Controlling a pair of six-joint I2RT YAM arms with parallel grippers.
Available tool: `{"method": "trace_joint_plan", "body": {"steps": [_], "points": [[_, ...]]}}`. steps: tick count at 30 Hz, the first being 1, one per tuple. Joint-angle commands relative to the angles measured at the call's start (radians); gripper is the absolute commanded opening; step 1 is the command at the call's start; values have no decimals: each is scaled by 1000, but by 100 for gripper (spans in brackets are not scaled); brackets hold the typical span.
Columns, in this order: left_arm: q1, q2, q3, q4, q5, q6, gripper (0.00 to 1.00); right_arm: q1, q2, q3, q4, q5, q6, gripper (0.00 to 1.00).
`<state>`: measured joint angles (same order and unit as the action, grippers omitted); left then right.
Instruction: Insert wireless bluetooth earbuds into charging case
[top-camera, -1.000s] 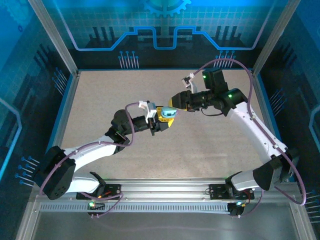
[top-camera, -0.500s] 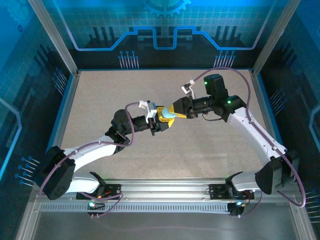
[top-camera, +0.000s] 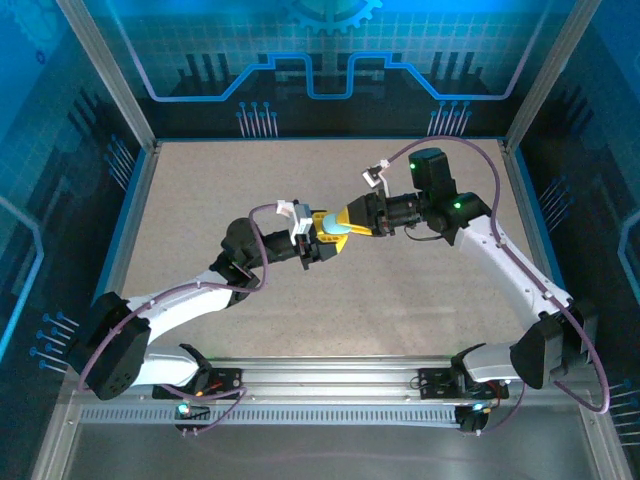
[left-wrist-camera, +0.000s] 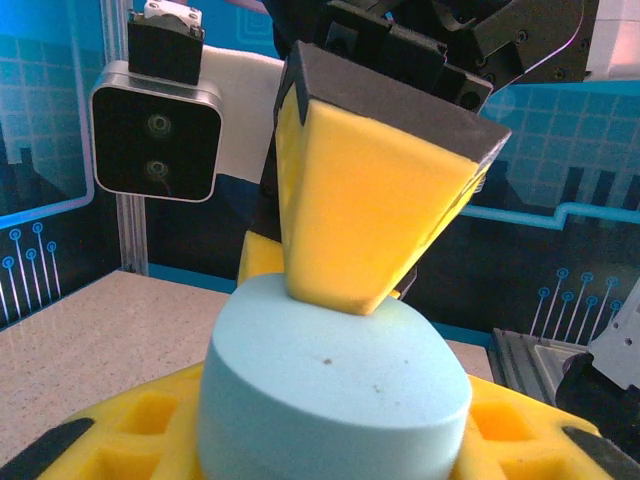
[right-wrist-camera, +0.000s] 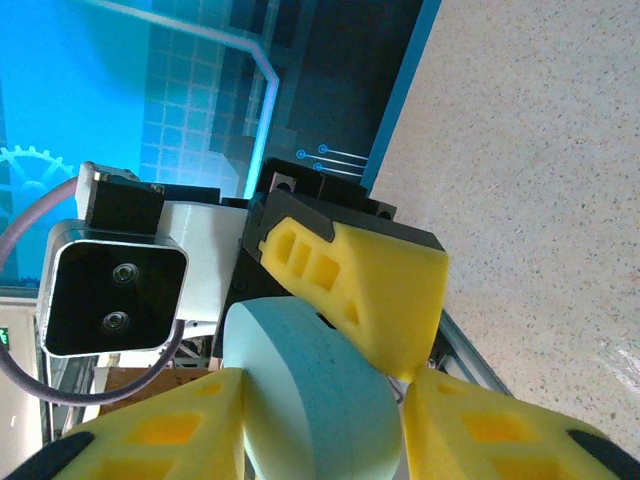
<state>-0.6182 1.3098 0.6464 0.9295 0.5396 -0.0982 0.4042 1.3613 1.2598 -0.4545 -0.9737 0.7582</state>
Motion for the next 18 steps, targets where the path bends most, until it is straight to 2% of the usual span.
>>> {"method": "trace_joint_plan", "body": {"steps": [1,8,13,18], "points": [[-10,-3,43,28,14,11,32,16,-3,-16,25,-54,-2,38],[-11,3,45,8,8,25,33,16,2,-14,30,-54,5,32],[-10,2,47,-9,-2,33,33,24,2,-13,32,-62,3,44],[-9,3,48,-11,-11,34,33,34,7,-12,25,-78,-10,44]]}}
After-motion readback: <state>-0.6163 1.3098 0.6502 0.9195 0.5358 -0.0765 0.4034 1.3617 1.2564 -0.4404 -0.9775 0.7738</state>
